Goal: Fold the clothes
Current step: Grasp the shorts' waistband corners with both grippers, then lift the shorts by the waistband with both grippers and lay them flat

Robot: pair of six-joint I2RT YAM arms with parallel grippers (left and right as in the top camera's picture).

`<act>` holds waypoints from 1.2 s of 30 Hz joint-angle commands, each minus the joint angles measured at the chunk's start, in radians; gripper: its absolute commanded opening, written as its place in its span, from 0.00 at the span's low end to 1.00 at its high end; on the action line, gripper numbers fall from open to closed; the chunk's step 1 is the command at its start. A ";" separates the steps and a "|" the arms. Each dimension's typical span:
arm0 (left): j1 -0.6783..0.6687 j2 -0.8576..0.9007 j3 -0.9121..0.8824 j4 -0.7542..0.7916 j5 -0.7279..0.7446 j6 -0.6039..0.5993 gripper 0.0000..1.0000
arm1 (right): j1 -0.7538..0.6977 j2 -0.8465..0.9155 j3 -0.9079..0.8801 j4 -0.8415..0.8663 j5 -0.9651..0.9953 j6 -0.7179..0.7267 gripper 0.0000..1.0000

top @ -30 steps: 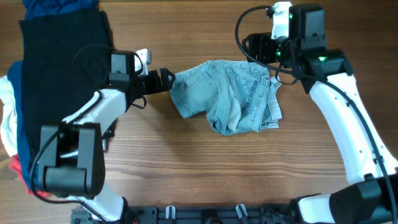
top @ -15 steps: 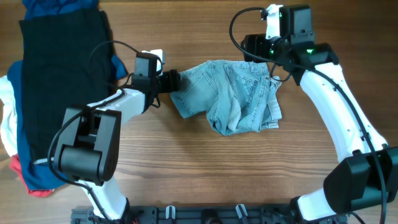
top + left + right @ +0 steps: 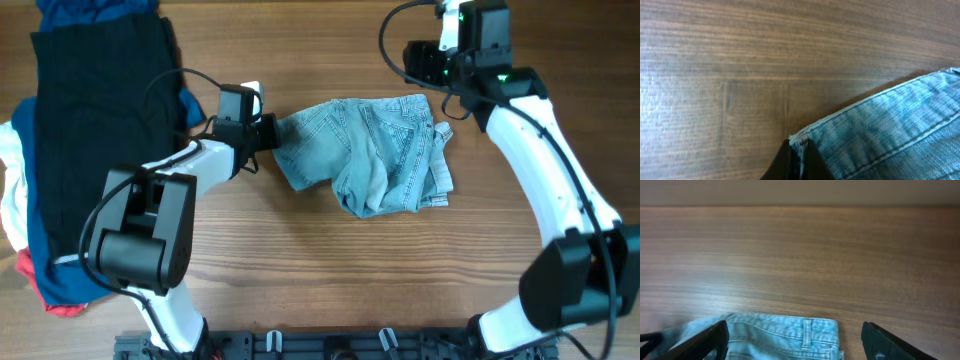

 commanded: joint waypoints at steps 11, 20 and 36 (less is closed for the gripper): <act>-0.007 -0.097 -0.016 -0.064 0.000 -0.009 0.04 | -0.068 0.377 0.014 0.077 -0.219 0.034 0.69; -0.007 -0.097 -0.016 -0.064 -0.003 -0.009 0.04 | -0.068 0.430 0.014 0.077 -0.146 0.052 0.68; -0.005 -0.100 -0.016 -0.052 -0.033 -0.005 0.04 | -0.082 0.429 0.030 0.061 -0.223 0.057 0.04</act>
